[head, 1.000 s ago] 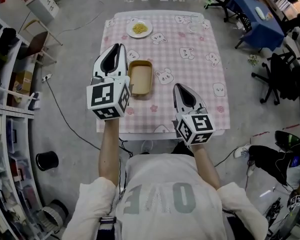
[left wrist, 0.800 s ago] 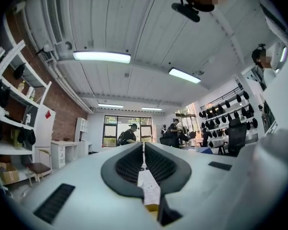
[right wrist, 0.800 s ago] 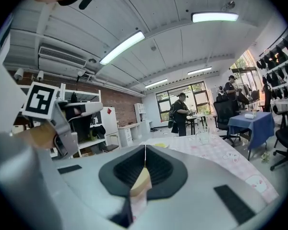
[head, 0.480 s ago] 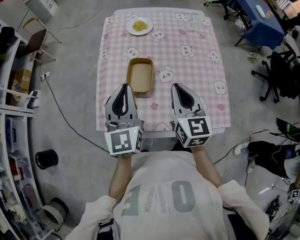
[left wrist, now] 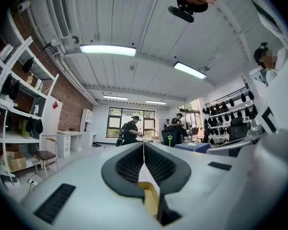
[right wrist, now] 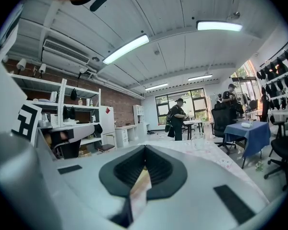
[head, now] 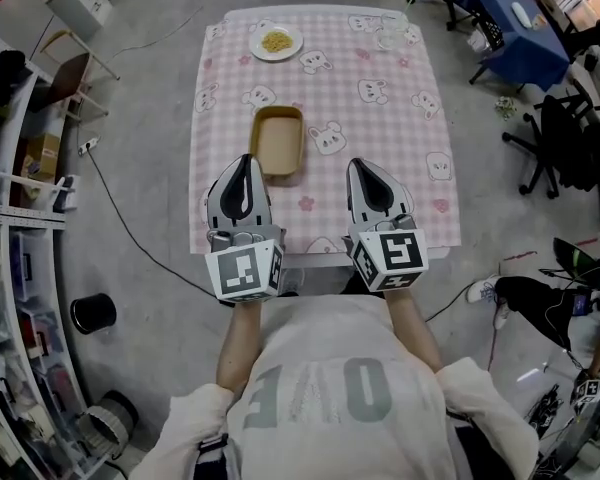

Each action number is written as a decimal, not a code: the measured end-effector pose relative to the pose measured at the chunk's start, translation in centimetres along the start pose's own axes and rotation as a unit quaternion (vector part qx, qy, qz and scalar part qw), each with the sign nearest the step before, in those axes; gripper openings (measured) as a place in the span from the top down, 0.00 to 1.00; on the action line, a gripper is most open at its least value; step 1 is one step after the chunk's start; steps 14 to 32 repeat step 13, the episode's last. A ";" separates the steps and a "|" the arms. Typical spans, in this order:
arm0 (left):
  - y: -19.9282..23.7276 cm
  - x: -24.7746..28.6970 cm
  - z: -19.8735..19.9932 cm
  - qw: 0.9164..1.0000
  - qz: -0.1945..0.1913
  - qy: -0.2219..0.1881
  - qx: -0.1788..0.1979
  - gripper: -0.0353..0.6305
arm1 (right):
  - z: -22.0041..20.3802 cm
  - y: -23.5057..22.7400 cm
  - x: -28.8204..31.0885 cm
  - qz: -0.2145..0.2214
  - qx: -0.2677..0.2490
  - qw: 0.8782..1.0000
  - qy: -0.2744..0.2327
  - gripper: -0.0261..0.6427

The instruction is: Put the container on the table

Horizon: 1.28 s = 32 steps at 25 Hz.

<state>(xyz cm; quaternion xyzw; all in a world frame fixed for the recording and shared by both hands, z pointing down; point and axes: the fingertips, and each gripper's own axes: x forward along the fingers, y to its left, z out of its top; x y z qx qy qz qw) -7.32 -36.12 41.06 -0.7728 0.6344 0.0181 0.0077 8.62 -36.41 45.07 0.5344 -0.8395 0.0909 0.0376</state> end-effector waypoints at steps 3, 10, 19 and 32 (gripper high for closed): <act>-0.2 -0.1 0.0 1.000 0.001 0.000 0.001 0.90 | -0.3 -0.3 -0.2 -0.002 0.003 1.000 0.002 0.92; 0.0 -0.3 -0.1 1.000 0.006 0.006 -0.001 0.90 | -0.3 -0.5 -0.3 -0.001 0.008 1.000 0.002 0.92; 0.1 -0.2 -0.2 1.000 0.007 0.006 -0.003 0.90 | -0.4 -0.4 -0.2 0.000 0.009 1.000 0.004 0.92; 0.1 -0.2 -0.2 1.000 0.007 0.006 -0.003 0.90 | -0.4 -0.4 -0.2 0.000 0.009 1.000 0.004 0.92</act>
